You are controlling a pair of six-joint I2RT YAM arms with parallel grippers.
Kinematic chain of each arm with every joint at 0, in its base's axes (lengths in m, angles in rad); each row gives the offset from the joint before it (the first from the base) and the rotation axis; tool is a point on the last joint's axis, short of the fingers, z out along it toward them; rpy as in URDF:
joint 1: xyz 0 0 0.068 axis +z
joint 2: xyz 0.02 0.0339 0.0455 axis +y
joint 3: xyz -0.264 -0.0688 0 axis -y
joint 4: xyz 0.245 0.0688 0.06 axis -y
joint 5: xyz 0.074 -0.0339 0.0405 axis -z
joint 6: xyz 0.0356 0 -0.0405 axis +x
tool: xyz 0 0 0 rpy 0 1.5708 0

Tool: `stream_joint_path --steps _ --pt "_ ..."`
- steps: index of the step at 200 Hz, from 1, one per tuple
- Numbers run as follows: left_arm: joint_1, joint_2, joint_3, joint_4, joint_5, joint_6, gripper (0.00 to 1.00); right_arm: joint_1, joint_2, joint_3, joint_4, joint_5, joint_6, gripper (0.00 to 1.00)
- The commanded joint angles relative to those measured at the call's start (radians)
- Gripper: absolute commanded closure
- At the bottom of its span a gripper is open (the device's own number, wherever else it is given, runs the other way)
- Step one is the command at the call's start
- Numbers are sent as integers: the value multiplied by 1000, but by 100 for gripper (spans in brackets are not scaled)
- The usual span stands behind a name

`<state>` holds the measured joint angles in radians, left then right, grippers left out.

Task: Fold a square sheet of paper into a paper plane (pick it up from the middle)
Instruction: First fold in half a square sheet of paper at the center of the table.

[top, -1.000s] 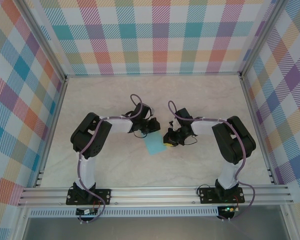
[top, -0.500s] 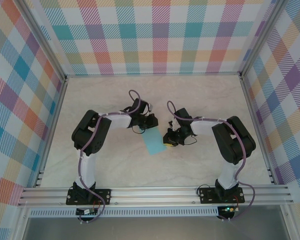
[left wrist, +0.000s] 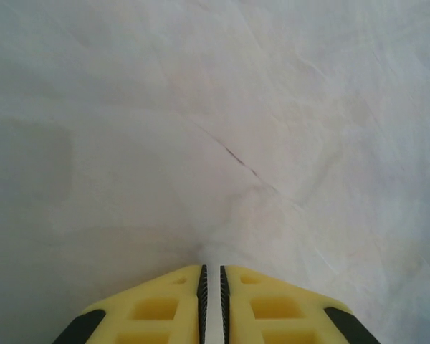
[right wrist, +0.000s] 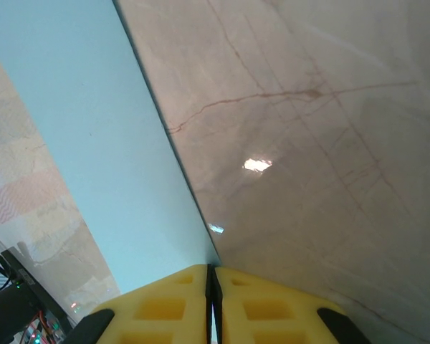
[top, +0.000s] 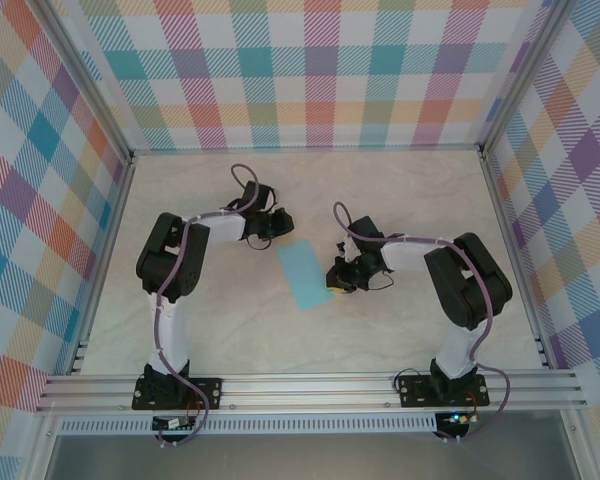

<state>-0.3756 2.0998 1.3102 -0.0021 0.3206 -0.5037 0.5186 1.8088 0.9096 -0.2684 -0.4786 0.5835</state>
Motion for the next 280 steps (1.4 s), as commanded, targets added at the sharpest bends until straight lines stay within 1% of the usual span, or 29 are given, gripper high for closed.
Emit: stream_joint_path --steps 1,12,27,42,55,67,80,93,116,161,210,231,247,265,280 --pt "9 -43 6 -51 -83 8 81 26 31 -53 -141 128 -11 88" --pt "9 -89 -24 -58 -103 -4 79 26 -9 -24 -140 119 -6 87" --pt "9 -168 -89 -47 -132 -30 73 26 -68 22 -127 110 0 84" --pt "9 -258 -168 -45 -158 -60 70 26 -123 63 -111 101 2 78" --pt "9 -340 -240 -45 -180 -93 66 26 -154 90 -104 109 -5 70" --pt "8 -409 -310 -51 -195 -124 62 26 -161 106 -112 124 -16 64" --pt "7 -477 -373 -70 -209 -156 55 26 -155 116 -137 156 -26 60" --pt "6 -530 -423 -101 -222 -187 50 32 -145 112 -155 171 -32 59" --pt "4 -593 -481 -160 -236 -213 45 59 -127 94 -183 213 -27 57" --pt "4 -683 -549 -229 -270 -237 36 168 -80 114 -204 301 -8 57" --pt "3 -722 -596 -225 -267 -265 32 266 32 181 -261 418 63 57" --pt "3 -739 -613 -225 -262 -267 30 311 44 175 -260 396 124 57" --pt "3 -752 -630 -219 -259 -266 29 347 53 165 -196 308 172 57" --pt "3 -770 -647 -216 -263 -261 27 371 53 174 -155 266 218 58" --pt "3 -788 -663 -208 -258 -260 24 373 28 177 -135 276 229 58"
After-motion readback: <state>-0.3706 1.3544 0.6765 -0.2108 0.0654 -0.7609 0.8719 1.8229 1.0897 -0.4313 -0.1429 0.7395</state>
